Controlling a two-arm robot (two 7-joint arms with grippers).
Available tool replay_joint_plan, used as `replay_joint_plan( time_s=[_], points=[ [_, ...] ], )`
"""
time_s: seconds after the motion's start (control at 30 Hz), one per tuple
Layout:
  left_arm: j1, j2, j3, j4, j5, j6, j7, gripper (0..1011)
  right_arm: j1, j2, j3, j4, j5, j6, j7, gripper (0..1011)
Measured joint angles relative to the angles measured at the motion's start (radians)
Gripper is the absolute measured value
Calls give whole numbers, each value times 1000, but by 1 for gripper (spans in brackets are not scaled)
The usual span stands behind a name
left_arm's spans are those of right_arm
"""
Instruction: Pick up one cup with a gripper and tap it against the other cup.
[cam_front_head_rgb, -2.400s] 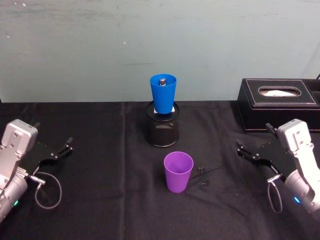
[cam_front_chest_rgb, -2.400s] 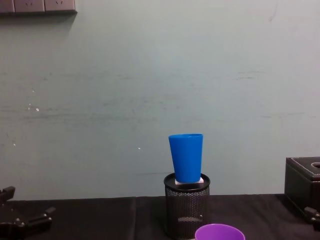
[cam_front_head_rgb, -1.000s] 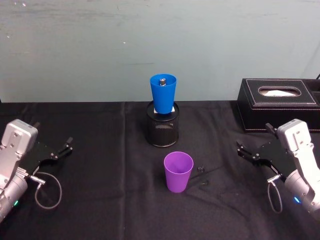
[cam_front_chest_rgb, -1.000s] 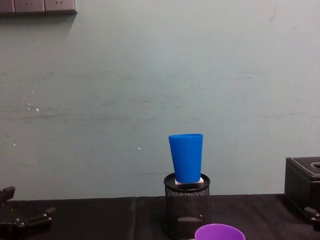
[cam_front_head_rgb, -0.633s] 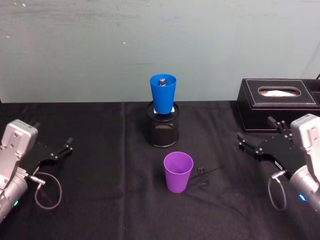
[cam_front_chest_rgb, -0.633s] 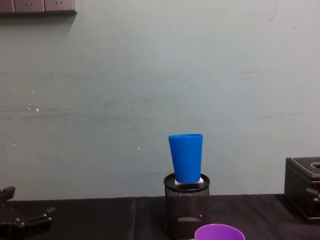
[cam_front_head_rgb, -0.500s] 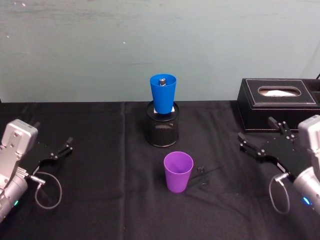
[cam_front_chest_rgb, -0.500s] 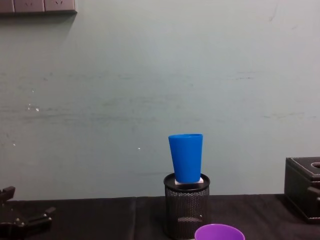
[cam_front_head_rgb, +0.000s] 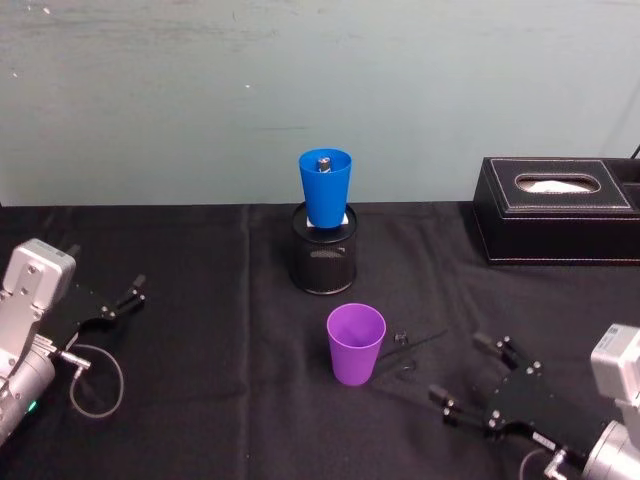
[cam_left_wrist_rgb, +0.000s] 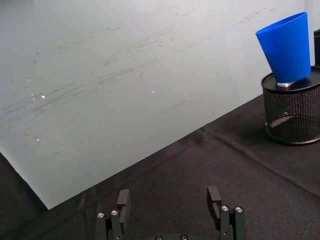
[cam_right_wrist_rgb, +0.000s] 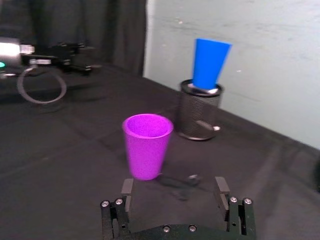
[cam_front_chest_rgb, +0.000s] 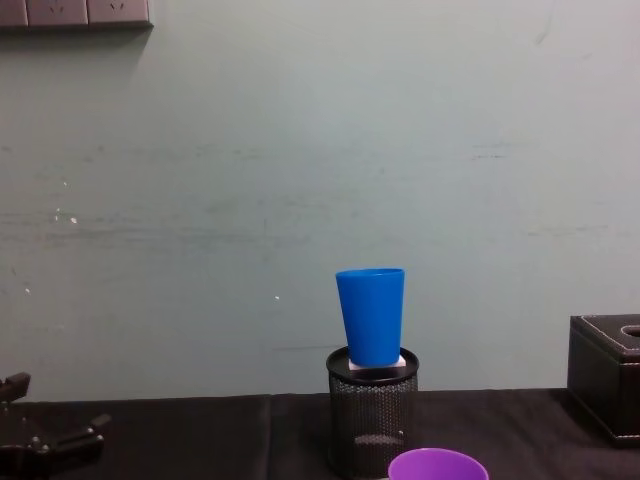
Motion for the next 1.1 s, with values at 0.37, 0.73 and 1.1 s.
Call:
replay_joint_plan(
  time_s=[0.37,0.73,1.1],
  points=[
    [0,0,0,0,0,0,0,1000,43,-72,-32,32,-6,40,53,1003],
    [0,0,0,0,0,0,0,1000,140,-171,-63,92,-57,109,57,1003],
    [0,0,0,0,0,0,0,1000,215,-258,-75,175,-108,135,52,1003]
  ],
)
